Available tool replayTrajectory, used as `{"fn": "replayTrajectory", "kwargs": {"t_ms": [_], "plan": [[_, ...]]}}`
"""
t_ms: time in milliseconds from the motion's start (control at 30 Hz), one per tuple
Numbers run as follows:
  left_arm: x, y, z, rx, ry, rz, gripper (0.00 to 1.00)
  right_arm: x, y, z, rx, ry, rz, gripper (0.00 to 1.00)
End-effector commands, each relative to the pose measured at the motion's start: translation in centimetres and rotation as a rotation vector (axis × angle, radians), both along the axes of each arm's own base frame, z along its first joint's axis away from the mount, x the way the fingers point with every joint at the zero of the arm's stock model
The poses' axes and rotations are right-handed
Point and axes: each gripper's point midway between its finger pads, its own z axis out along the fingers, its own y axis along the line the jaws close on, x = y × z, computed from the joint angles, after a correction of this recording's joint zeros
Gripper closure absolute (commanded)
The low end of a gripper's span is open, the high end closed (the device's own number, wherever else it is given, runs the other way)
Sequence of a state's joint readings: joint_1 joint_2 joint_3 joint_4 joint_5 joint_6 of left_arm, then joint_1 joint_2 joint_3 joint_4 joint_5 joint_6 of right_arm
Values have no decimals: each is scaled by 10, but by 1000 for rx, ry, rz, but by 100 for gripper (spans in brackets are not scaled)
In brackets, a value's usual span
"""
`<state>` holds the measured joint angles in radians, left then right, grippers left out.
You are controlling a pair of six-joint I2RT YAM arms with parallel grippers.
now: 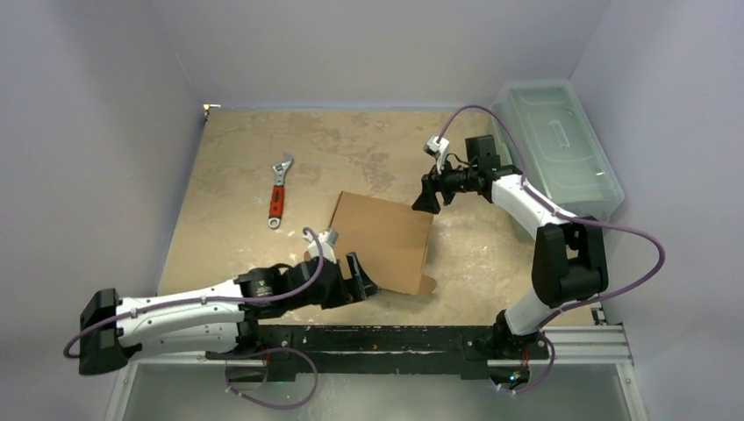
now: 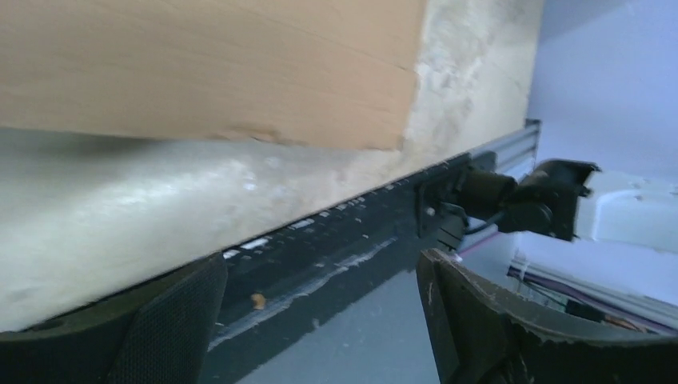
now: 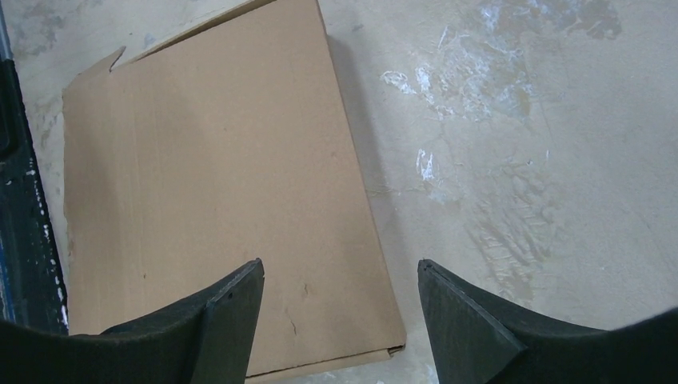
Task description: Fold the paper box
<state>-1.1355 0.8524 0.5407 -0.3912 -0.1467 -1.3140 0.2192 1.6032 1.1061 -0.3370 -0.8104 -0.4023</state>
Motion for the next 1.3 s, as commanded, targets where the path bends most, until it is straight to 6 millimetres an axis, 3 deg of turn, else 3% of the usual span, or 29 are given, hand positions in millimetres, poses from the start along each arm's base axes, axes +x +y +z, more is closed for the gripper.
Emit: {"fn": "replayTrajectory", "kwargs": {"t_ms": [0,133,467,567,833,1033,1267], "plan": [[10,-24,13,-95,-48,222,12,-2,1,10,29,-18,23,26],[17,-28,-16,-185,-27,325,12,-1,1,13,31,-28,15,26],[57,-13,-13,-332,-137,541,10,-4,1,17,39,-33,20,26],[67,-16,-23,-306,-98,535,12,-5,0,18,34,-41,28,26],[95,-13,-43,-281,-55,561,28,-14,-3,33,20,-110,47,26],[126,-7,-42,-253,-76,556,31,-19,-6,45,15,-159,60,26],[162,-16,-32,-217,-101,432,28,-31,-7,50,5,-204,117,26]]}}
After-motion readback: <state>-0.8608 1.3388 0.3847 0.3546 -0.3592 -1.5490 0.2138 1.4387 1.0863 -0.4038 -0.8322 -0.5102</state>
